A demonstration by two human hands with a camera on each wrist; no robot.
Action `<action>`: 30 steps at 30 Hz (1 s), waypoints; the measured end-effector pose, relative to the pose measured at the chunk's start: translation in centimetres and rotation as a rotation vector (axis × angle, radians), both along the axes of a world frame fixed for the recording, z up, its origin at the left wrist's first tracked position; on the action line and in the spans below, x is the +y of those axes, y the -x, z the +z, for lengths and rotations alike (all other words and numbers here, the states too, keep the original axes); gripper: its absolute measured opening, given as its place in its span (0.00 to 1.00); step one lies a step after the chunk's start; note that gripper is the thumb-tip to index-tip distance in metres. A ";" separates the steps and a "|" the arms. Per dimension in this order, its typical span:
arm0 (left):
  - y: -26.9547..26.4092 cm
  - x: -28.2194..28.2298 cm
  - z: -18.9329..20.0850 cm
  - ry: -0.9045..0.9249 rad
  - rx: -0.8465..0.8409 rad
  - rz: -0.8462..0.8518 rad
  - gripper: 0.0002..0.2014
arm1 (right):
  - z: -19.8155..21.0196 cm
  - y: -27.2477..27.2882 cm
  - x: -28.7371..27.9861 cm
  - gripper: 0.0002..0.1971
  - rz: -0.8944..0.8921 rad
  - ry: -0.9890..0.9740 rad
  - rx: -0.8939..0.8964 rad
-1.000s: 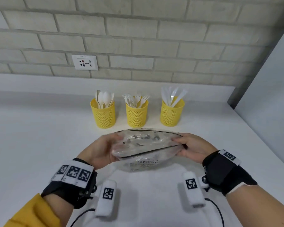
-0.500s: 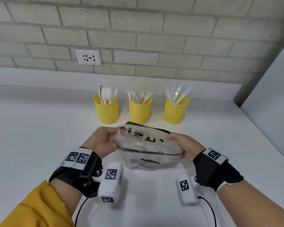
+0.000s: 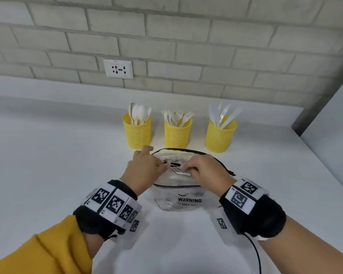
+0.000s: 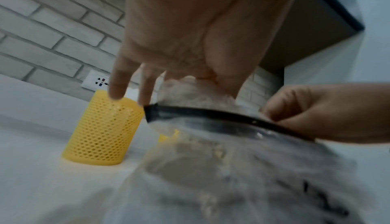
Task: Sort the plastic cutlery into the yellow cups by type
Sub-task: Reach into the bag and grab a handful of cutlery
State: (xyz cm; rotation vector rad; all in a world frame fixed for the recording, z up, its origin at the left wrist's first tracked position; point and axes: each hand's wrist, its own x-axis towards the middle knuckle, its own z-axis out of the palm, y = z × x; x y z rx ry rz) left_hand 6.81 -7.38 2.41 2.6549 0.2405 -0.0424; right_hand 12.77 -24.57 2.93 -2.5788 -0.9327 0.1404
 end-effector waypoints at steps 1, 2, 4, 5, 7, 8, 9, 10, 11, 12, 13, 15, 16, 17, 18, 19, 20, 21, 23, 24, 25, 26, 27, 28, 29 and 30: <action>-0.1 0.0 -0.3 0.001 0.066 -0.014 0.16 | -0.4 -0.2 0.2 0.18 -0.024 0.043 -0.027; -0.3 0.0 -0.7 0.008 0.141 -0.055 0.27 | -0.7 -0.4 0.4 0.29 -0.033 0.107 -0.017; -0.7 -0.1 -0.5 0.048 0.275 -0.118 0.43 | -0.9 -0.4 0.8 0.51 -0.026 0.277 0.055; -0.9 0.0 -0.1 0.084 0.310 -0.126 0.46 | -0.7 -0.2 1.1 0.57 -0.011 0.348 0.062; -1.2 0.4 0.3 0.150 0.340 -0.114 0.48 | -0.6 -0.4 1.5 0.58 0.008 0.402 0.076; -1.2 0.8 0.3 0.180 0.340 -0.100 0.47 | -0.6 -0.7 1.7 0.54 0.007 0.380 0.095; -1.2 1.1 0.3 0.213 0.332 -0.075 0.46 | -0.6 -1.1 1.8 0.47 -0.005 0.324 0.109; -1.2 1.4 0.1 0.252 0.308 -0.051 0.45 | -0.6 -1.5 1.9 0.38 -0.024 0.251 0.101; -1.2 1.6 -0.1 0.293 0.272 -0.036 0.43 | -0.7 -1.8 2.0 0.29 -0.035 0.200 0.076; -1.3 1.6 -0.3 0.333 0.227 -0.016 0.40 | -0.9 -2.0 2.1 0.24 -0.035 0.190 0.064; -1.4 1.6 -0.6 0.375 0.175 0.012 0.37 | -1.1 -2.1 2.2 0.22 -0.014 0.199 0.076; -1.6 1.7 -1.1 0.434 0.085 0.060 0.30 | -1.6 -1.8 2.4 0.28 0.048 0.238 0.123; -1.6 1.7 -1.2 0.432 0.055 0.069 0.27 | -1.8 -1.6 2.5 0.32 0.076 0.254 0.117; -1.5 1.8 -1.3 0.408 0.029 0.076 0.26 | -2.0 -1.5 2.5 0.35 0.092 0.257 0.088; -1.5 1.9 -1.5 0.369 0.000 0.085 0.26 | -2.1 -1.4 2.4 0.36 0.102 0.243 0.053; -1.5 1.9 -1.6 0.323 -0.031 0.097 0.27 | -2.1 -1.4 2.2 0.35 0.110 0.219 0.033; -1.4 1.9 -1.6 0.284 -0.057 0.111 0.27 | -2.0 -1.5 2.0 0.32 0.112 0.205 0.027; -1.3 1.8 -1.7 0.253 -0.071 0.123 0.28 | -1.9 -1.4 1.9 0.30 0.113 0.217 0.015; -1.3 1.6 -1.7 0.200 -0.056 0.124 0.29 | -1.5 -1.1 2.0 0.28 0.119 0.306 -0.020; -1.2 1.5 -1.7 0.171 -0.031 0.114 0.30 | -1.4 -0.8 2.1 0.27 0.123 0.350 -0.035; -1.3 1.6 -1.7 0.146 -0.008 0.101 0.31 | -1.5 -0.6 2.2 0.27 0.129 0.381 -0.050; -1.4 1.6 -1.6 0.129 0.009 0.085 0.32 | -1.6 -0.3 2.4 0.26 0.133 0.399 -0.052; -1.5 1.7 -1.4 0.119 0.021 0.067 0.33 | -1.6 -0.1 2.5 0.25 0.137 0.406 -0.043; -1.5 1.7 -1.3 0.116 0.034 0.048 0.33 | -1.6 0.1 2.6 0.26 0.144 0.408 -0.026; -1.6 1.7 -1.1 0.115 0.050 0.030 0.34 | -1.6 0.1 2.6 0.28 0.159 0.412 -0.016; -1.5 1.6 -1.0 0.117 0.070 0.012 0.35 | -1.7 0.0 2.6 0.30 0.185 0.416 -0.015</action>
